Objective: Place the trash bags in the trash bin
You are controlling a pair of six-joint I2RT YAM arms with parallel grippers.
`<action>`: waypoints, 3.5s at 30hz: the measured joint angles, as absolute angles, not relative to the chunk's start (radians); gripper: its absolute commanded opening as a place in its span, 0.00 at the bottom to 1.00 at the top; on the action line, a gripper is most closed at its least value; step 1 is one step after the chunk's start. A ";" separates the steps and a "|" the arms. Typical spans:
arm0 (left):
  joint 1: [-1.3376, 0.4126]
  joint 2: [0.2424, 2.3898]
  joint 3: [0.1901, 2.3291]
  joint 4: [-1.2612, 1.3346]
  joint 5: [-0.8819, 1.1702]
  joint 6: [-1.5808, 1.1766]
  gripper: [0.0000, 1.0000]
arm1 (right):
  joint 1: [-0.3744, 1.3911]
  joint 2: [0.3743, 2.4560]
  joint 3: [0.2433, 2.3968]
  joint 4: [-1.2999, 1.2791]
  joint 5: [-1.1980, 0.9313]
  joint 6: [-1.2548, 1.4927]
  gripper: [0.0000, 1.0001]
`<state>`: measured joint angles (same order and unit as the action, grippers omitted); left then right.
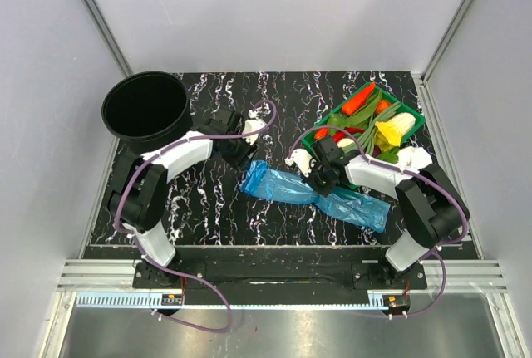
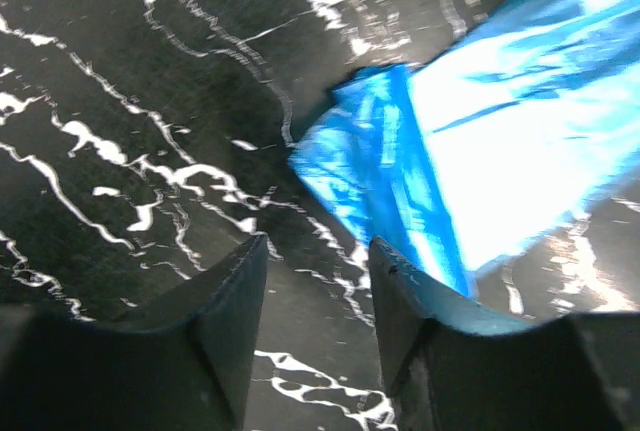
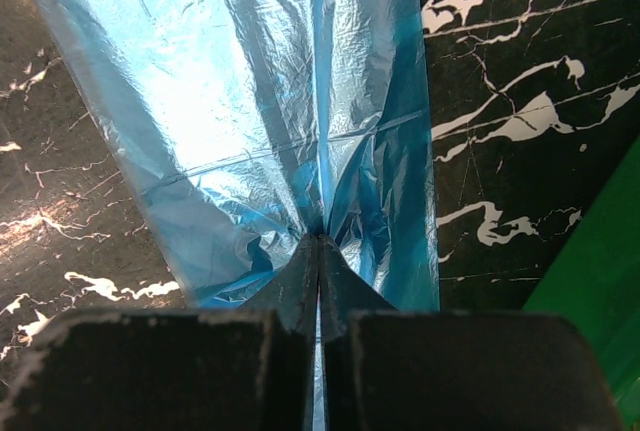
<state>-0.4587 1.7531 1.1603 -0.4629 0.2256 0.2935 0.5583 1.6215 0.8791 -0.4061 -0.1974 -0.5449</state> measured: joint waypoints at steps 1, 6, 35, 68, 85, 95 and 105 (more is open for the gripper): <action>-0.459 1.737 1.161 -0.469 0.253 0.289 0.54 | 0.558 1.622 0.880 -0.407 -0.197 -0.545 0.00; -0.494 1.705 1.168 -0.485 0.342 0.271 0.61 | 0.558 1.632 0.892 -0.419 -0.194 -0.545 0.00; -0.680 1.766 1.053 -0.319 -0.149 0.226 0.66 | 0.558 1.641 0.908 -0.450 -0.174 -0.541 0.00; -0.548 1.714 1.044 -0.352 -0.187 0.279 0.66 | 0.583 1.636 0.907 -0.472 -0.053 -0.500 0.00; -0.460 1.660 1.021 -0.384 -0.163 0.335 0.66 | 0.583 1.623 0.895 -0.483 0.004 -0.489 0.00; -0.382 1.637 1.021 -0.436 -0.121 0.340 0.66 | 0.582 1.606 0.886 -0.564 0.064 -0.490 0.00; -0.381 1.592 1.115 -0.525 0.103 0.292 0.67 | 0.582 1.604 0.931 -0.711 -0.008 -0.455 0.12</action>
